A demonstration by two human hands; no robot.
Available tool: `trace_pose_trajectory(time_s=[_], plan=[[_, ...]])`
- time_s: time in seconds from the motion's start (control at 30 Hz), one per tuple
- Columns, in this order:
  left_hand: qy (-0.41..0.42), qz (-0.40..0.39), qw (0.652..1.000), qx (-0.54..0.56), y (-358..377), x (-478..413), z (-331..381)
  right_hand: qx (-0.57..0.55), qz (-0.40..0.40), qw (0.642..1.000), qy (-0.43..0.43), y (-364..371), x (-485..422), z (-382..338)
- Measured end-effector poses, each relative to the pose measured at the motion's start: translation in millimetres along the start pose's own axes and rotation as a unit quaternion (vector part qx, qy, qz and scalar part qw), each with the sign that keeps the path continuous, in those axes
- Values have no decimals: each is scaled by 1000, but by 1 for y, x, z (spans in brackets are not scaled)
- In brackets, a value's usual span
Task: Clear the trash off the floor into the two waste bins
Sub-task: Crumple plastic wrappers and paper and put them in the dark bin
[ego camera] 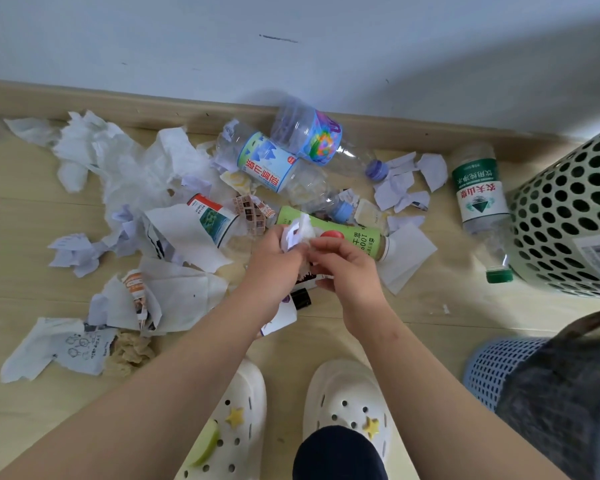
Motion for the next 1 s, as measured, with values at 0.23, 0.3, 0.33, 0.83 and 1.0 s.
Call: trace_pose_trajectory(time_s=[0.23,0.3,0.33,0.83,1.0], plan=[[70,3,989,-131,9,-24,37,175,216,958,-65,-71,-35,-46],[94,-5,982,-165,18,-32,47,273,243,925,-102,-84,-46,-63],[105,-8,977,-184,22,-35,51,325,245,906,-115,-90,-53,-69],[147,-36,939,-309,49,-36,43,594,101,797,-38,-94,-84,-24],[169,-55,927,-329,43,-19,25,508,130,851,-15,-93,-56,3]])
Point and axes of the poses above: each hand's wrist, its own x-axis away from the middle knuckle, its own y-axis out of the palm, z = x × y, the point moved 9 cm from there along -x, towards the middle knuckle, and after that the axes turned 2 degrees about -z, right-handed, at the moved point
